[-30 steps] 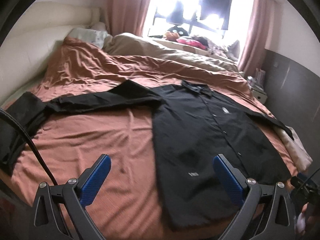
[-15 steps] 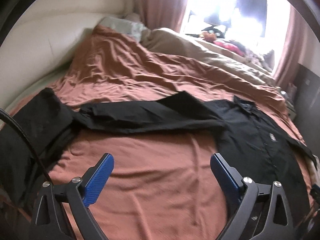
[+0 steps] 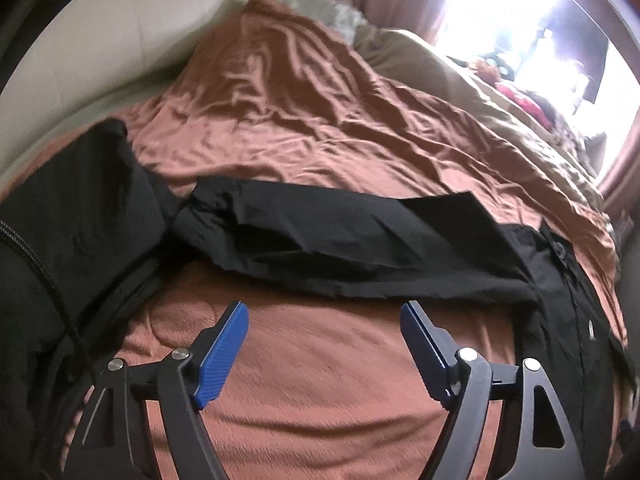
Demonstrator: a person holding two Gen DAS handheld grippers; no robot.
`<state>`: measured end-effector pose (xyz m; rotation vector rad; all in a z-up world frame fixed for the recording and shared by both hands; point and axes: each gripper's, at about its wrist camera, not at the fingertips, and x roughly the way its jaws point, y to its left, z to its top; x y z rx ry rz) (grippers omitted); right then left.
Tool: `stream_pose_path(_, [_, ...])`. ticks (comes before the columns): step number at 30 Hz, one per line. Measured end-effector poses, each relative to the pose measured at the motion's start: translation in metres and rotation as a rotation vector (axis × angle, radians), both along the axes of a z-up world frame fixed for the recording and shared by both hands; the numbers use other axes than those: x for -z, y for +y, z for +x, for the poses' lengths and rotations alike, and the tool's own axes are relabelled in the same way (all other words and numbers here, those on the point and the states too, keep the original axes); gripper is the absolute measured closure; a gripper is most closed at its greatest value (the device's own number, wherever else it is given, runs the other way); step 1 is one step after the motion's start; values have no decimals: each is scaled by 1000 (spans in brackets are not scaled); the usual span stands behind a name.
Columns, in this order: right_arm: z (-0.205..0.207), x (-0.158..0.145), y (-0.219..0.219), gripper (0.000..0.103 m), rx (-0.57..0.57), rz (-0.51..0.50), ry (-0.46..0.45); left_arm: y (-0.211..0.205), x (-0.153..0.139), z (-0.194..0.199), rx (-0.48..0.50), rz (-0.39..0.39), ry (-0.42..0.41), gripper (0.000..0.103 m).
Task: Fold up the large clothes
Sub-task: 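Reach the left tool to the black shirt's sleeve cuff and grasp it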
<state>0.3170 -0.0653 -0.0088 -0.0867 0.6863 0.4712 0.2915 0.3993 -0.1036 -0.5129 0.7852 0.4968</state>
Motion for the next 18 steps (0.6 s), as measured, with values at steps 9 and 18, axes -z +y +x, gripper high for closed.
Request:
stream_pose_path(9, [42,-5,39,34,-10,-55,5,56,42,21,-128,-133,51,28])
stream_pose_path(18, [80,-2,69,49,-38,-40,42,80,55,26,-252,-198,18,91])
